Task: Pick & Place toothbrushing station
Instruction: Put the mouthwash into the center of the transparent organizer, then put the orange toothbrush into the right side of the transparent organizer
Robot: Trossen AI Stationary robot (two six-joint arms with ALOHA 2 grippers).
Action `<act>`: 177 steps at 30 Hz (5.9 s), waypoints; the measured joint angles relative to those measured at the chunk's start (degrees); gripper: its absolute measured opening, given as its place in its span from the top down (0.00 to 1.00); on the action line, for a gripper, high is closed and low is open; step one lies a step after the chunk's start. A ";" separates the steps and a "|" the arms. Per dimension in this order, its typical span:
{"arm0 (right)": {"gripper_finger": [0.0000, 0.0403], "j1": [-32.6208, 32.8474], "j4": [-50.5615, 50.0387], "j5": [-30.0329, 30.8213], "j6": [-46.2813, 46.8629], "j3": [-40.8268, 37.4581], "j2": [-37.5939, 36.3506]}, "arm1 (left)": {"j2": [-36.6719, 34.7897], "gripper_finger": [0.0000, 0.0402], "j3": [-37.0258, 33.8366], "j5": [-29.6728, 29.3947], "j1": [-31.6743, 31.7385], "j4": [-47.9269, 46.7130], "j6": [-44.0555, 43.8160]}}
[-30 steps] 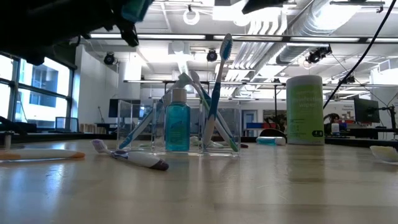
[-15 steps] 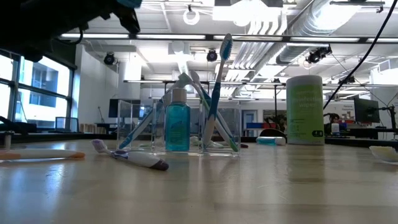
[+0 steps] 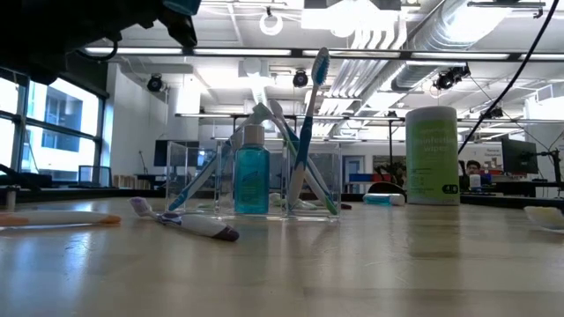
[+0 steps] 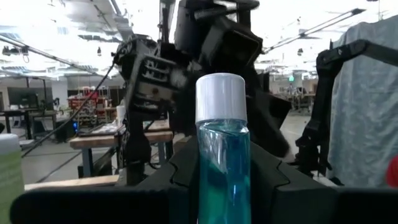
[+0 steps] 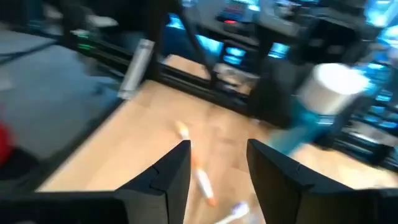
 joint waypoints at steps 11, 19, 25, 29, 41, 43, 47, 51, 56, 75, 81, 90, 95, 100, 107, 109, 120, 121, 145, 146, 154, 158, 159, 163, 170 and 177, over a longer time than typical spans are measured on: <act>0.63 0.16 3.79 9.46 0.13 0.00 -0.15 | 0.00 0.82 0.00 -2.36 0.00 -2.46 -1.57; 0.53 -0.30 5.53 9.58 -2.08 0.00 -0.17 | -0.02 0.82 -0.02 -2.36 0.00 -3.56 -1.70; 0.38 -2.25 5.53 7.93 2.05 0.00 -0.20 | -0.02 0.82 -0.02 -2.36 0.00 -4.14 -1.76; 0.33 -4.06 6.77 4.41 4.95 0.02 0.08 | -0.02 0.82 -0.02 -3.30 0.02 -4.29 -0.93; 0.38 -7.76 12.07 1.40 4.75 0.02 4.31 | -0.02 0.82 -0.04 -5.05 0.20 -5.37 0.13; 0.40 -7.76 12.99 1.34 3.96 0.02 4.59 | -0.02 0.82 -0.04 -5.05 0.20 -5.40 0.12; 0.45 -7.30 13.33 -0.14 2.61 0.02 4.59 | -0.02 0.82 -0.04 -5.07 0.20 -5.39 0.16; 0.53 -7.17 13.16 -0.65 2.49 0.02 4.59 | -0.02 0.82 -0.04 -5.07 0.20 -5.35 0.16; 0.69 -7.26 12.46 -1.21 1.89 0.02 4.59 | -0.02 0.82 -0.04 -5.09 0.20 -5.32 0.19; 0.78 -7.02 10.82 -0.66 1.89 0.02 4.59 | -0.02 0.66 -0.09 -6.49 0.18 -5.28 2.56; 0.78 -5.56 5.88 0.68 4.04 0.04 3.26 | -0.02 0.53 -0.09 -6.56 -1.53 -5.59 3.18; 0.78 -2.00 -8.31 15.43 11.03 0.03 1.99 | -0.09 0.50 -0.15 -9.11 -3.98 -7.05 -3.06; 0.78 -2.89 -11.36 21.43 14.13 0.00 2.03 | -0.07 0.50 -0.17 -9.14 -4.09 -9.59 -3.33; 0.78 -4.50 -13.36 21.43 17.68 0.00 2.01 | -0.07 0.50 -0.17 -9.16 -4.04 -10.45 -4.23; 0.78 -5.55 -15.80 19.21 22.63 0.04 3.08 | -0.07 0.50 -0.17 -9.15 -4.04 -11.84 -4.40; 0.78 -5.81 -15.56 18.00 22.99 0.05 3.81 | -0.07 0.50 -0.17 -9.14 -4.04 -11.95 -4.40; 0.78 -7.53 -15.22 13.39 23.30 -0.05 7.75 | -0.07 0.50 -0.17 -9.14 -4.04 -12.19 -4.38; 0.78 -7.85 -14.91 12.96 23.47 -0.05 8.11 | -0.07 0.50 -0.17 -9.14 -4.04 -12.19 -4.38; 0.43 -7.70 -14.74 11.71 17.95 -0.05 4.35 | -3.60 0.50 -0.13 -8.85 -4.23 -22.02 -12.41; 0.42 -7.26 -15.31 11.15 17.59 0.02 3.13 | -4.97 0.50 -0.13 -8.93 -4.61 -24.78 -12.82; 0.42 -2.03 -31.63 8.89 25.79 0.04 -8.24 | -17.45 0.50 0.32 -15.36 -11.59 -50.21 -16.33; 0.42 0.87 -38.36 8.69 30.99 0.04 -9.79 | -21.41 0.50 2.62 -16.82 -16.23 -65.71 -20.31; 0.42 1.57 -39.33 8.95 31.97 0.04 -9.72 | -21.73 0.50 3.20 -17.18 -17.38 -68.80 -20.28; 0.42 3.80 -41.70 9.61 34.36 0.04 -8.61 | -21.62 0.50 4.48 -20.12 -22.44 -74.82 -23.68; 0.42 5.05 -41.73 9.59 35.26 0.02 -5.73 | -21.44 0.50 4.76 -20.30 -29.54 -76.39 -38.61; 0.42 5.68 -42.05 9.28 36.58 -0.02 -3.71 | -17.97 0.50 4.74 -27.01 -35.32 -83.13 -49.40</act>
